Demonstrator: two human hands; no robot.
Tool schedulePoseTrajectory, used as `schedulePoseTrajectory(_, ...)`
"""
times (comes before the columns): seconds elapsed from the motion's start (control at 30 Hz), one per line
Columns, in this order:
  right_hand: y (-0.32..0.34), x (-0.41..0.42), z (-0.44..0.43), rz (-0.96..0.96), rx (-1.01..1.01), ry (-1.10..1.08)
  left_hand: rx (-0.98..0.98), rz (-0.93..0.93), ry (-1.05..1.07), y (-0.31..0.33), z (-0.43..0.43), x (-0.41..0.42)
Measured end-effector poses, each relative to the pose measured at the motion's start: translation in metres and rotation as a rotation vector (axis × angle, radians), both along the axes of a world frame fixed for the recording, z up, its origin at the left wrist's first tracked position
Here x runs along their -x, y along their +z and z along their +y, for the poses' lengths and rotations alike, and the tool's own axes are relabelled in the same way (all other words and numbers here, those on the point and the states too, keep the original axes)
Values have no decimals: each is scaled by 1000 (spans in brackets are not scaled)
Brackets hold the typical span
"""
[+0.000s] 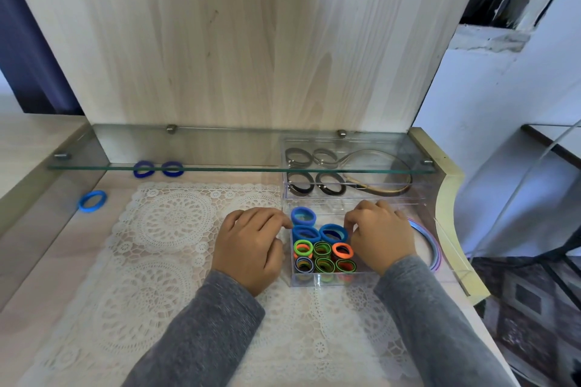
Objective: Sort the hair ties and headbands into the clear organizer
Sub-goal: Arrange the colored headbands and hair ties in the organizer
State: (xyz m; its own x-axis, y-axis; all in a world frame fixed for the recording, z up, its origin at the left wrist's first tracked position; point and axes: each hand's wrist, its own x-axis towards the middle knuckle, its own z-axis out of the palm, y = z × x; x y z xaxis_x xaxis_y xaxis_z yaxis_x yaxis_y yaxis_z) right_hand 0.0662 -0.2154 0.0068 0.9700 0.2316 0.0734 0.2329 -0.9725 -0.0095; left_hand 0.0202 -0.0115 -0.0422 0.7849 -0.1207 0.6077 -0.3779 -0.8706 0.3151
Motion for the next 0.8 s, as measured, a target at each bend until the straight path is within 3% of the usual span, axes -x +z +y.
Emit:
schedulePoseTrajectory(0.33, -3, 1, 0, -21, -51, -24, -2, -33, -171, 2, -2, 4)
schedulePoseTrajectory(0.47, -9, 5, 2, -155, -326, -7, 31, -56, -185, 2, -1, 5)
schedulePoseTrajectory(0.57, -14, 7, 9, -152, -567, 156, 47, -40, -198, 2, 0, 5)
schedulePoseTrajectory(0.8, -25, 9, 20, -194, -538, 236, -32, 73, -253, 3, -3, 7)
